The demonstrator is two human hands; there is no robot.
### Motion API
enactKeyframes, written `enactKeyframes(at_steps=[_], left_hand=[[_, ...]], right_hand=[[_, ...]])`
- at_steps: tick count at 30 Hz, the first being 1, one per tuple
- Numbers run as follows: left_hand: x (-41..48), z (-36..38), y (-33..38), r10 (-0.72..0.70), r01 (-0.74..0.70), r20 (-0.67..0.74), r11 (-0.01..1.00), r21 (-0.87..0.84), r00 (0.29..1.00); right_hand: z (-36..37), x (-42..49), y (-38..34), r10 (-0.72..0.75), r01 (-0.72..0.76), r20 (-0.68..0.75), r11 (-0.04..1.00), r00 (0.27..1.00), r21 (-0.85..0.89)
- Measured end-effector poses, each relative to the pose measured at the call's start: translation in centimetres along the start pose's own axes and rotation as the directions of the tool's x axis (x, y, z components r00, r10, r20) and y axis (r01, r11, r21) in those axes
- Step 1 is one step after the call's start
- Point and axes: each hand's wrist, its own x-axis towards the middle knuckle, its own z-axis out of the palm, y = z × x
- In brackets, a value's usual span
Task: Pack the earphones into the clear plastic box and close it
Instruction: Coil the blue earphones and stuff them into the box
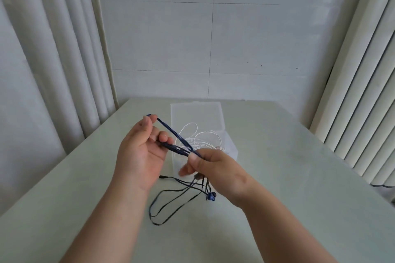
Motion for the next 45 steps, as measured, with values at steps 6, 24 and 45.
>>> enactKeyframes(at_steps=[6,24,45], left_hand=[[0.3,-1.1,0.2,0.004,-0.004,-0.025,1.000,0.013,1.000],[0.0,-1.7,1.2,0.040,0.054,-0.219,0.911,0.409,0.975],[-1.8,0.0,0.4,-0.057,-0.056,0.121,0.646,0.762,0.991]], right_hand=[[-1.7,0.1,0.0,0.000,0.006,-0.119,0.999,0.993,0.052],[-4.5,-0.2,-0.5,-0.033,0.140,-0.327,0.940,0.945,0.312],[-3.7,-0.7,-1.8,-0.222,0.274,-0.415,0.959,0.882,0.068]])
